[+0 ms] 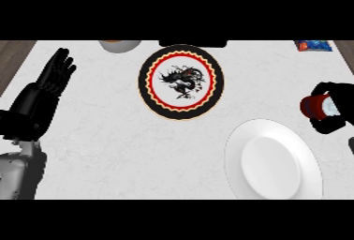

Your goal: Pick the can from the plate and place it in the plate

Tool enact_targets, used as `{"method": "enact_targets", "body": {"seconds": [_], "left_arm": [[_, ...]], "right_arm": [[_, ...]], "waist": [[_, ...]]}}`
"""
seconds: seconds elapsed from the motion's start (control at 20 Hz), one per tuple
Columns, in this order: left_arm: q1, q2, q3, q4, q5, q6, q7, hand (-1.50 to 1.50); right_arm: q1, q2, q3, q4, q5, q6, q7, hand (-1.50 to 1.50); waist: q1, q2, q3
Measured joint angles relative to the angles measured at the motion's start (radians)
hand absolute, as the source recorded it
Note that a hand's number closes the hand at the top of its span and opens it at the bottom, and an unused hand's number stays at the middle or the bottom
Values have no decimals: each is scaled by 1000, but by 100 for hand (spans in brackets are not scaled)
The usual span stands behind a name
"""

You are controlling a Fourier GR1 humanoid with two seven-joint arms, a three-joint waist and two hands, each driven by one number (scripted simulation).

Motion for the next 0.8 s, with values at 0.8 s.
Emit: {"method": "enact_targets", "body": {"seconds": [0.8], "left_arm": [[0,-8,17,7,-17,5,5,0]], "right_arm": [[-134,129,-137,-200,-295,83,-233,150]], "waist": [[-27,-13,-3]]}}
